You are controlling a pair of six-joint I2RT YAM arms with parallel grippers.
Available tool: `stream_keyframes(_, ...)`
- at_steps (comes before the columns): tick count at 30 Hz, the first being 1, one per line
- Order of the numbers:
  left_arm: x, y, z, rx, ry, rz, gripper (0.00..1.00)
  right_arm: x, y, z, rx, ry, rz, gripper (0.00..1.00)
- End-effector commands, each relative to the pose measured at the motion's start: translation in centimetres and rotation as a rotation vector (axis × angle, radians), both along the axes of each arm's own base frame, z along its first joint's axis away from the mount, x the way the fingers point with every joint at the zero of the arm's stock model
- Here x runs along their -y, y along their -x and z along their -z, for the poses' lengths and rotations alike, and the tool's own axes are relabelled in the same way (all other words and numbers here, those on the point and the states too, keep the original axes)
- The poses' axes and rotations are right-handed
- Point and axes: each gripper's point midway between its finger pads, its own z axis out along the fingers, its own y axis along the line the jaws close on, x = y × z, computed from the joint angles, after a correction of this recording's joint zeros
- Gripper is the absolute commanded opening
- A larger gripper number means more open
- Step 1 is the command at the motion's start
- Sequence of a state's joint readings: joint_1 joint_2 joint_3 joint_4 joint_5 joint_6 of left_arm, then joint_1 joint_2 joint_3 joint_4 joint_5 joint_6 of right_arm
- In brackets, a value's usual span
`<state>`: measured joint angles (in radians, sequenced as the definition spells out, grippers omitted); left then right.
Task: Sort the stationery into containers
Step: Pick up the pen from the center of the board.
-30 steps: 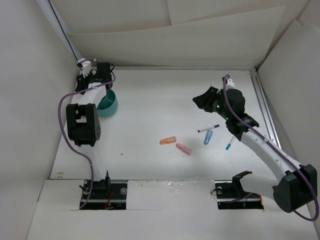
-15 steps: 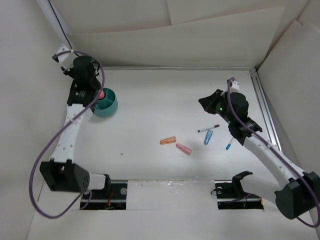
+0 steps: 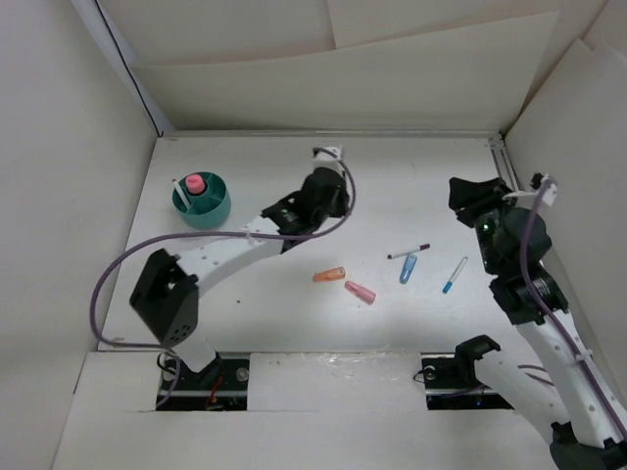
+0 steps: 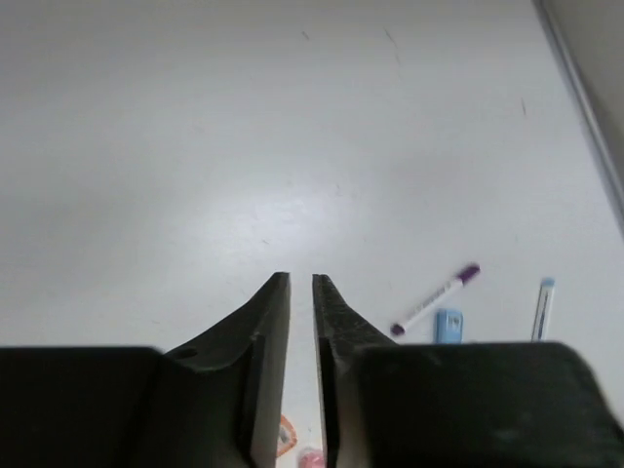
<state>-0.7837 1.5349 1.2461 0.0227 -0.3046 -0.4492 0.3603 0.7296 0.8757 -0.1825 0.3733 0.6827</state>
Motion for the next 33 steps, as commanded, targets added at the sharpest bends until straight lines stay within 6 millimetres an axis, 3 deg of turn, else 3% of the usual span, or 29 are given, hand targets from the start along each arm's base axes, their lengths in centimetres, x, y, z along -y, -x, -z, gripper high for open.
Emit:
stream_keyframes(1,8.2,2.6,-1.7,0.038,0.041,0.276,0.15,2.3,1.6,-4.4,0.091,-0.034,0.09,0.45)
stream_keyframes(2,10.2,2.8,1.1,0.0,-0.014,0.32,0.18,2.2,1.3,-4.6,0.077,-0.019,0.09,0.47)
stream_keyframes(3,12.3,4.4,2.1,-0.015,-0.046,0.392,0.2,2.0,1.1,-4.2,0.048,-0.007,0.081,0.48)
stream_keyframes(4,14.3,4.8,1.0,0.01,-0.04,0.436,0.22,1.9,0.9,-4.1,0.036,-0.001,0.08,0.48)
stream_keyframes(5,15.4,5.0,1.4,0.022,-0.074,0.467,0.27,1.8,0.7,-4.1,0.026,0.003,0.08,0.48)
stream_keyframes(6,17.3,6.1,3.9,-0.007,-0.12,0.517,0.29,1.8,0.6,-4.4,0.028,0.002,0.08,0.48)
stream_keyframes(10,20.4,7.2,4.1,0.045,-0.169,0.58,0.42,1.9,0.8,-4.4,0.021,0.005,0.08,0.49)
stream_keyframes(13,21.5,7.5,6.2,0.039,-0.19,0.642,0.43,2.3,1.5,-5.6,0.054,-0.009,0.09,0.5)
stream_keyframes(16,22.9,7.7,6.9,0.051,-0.205,0.718,0.43,2.6,1.8,-6.2,0.057,-0.01,0.1,0.5)
stream_keyframes(17,23.2,7.8,8.6,0.027,-0.23,0.736,0.43,2.6,1.9,-6.7,0.068,-0.015,0.101,0.5)
stream_keyframes(19,24.0,7.7,8.9,0.032,-0.244,0.766,0.43,2.6,1.9,-6.7,0.068,-0.015,0.101,0.5)
stream_keyframes(20,24.3,7.5,10.5,0.008,-0.264,0.769,0.43,2.6,2.2,-6.9,0.076,-0.018,0.091,0.5)
stream_keyframes(23,25.0,6.6,11.0,0.016,-0.305,0.765,0.42,2.6,2.3,-7.6,0.093,-0.026,0.091,0.5)
stream_keyframes(24,24.9,6.5,12.7,-0.005,-0.339,0.775,0.42,2.5,2.3,-7.6,0.093,-0.026,0.082,0.5)
stream_keyframes(32,25.5,5.9,14.9,-0.007,-0.392,0.787,0.38,2.3,2.6,-8.2,0.101,-0.01,0.063,0.5)
stream_keyframes(33,25.7,5.7,14.3,0.009,-0.39,0.789,0.38,2.3,2.6,-8.2,0.101,-0.01,0.063,0.5)
